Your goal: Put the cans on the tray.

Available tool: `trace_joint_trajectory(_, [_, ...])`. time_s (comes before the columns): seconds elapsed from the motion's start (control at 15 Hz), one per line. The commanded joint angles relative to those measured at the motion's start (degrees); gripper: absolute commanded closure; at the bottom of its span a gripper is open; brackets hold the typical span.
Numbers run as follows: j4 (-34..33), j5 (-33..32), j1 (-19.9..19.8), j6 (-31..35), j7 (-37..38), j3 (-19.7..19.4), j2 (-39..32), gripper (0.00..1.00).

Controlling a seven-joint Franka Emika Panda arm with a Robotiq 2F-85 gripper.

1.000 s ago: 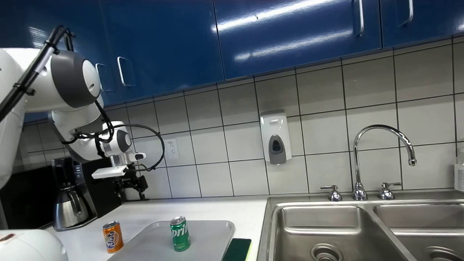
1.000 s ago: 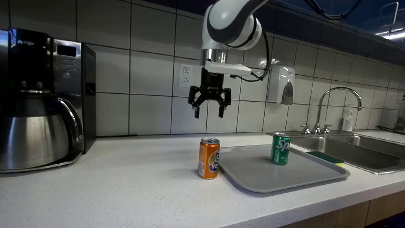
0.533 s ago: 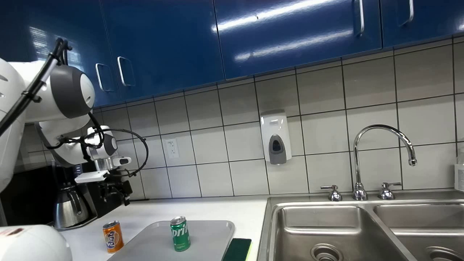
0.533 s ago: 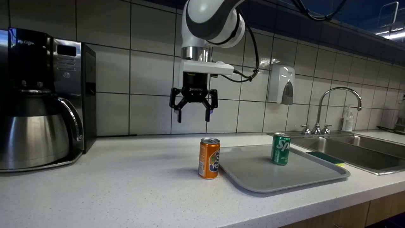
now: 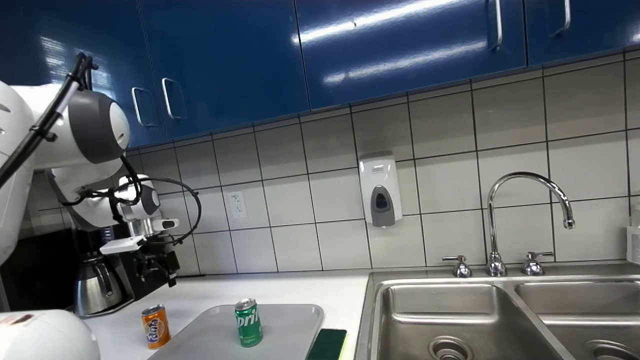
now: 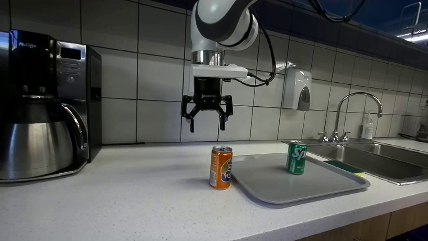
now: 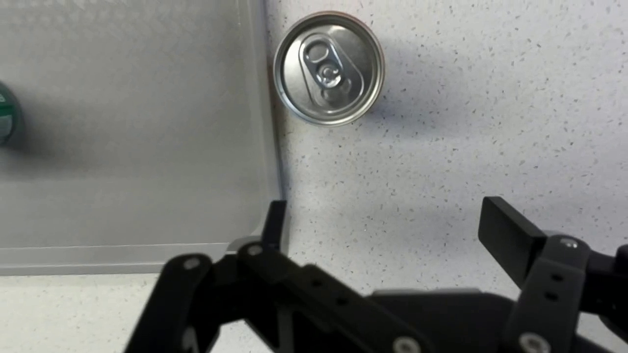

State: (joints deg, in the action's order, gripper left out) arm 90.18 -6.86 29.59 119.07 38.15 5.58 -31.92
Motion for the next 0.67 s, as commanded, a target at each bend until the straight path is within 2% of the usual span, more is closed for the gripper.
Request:
trace_joint_trajectory(0.0, [-0.4,-0.4,0.5,-1.8,1.1,1.4,0.9,0.00])
trace_joint_trajectory(0.6, [5.1,2.7,0.0,-0.3,0.6,3.9,5.1,0.00])
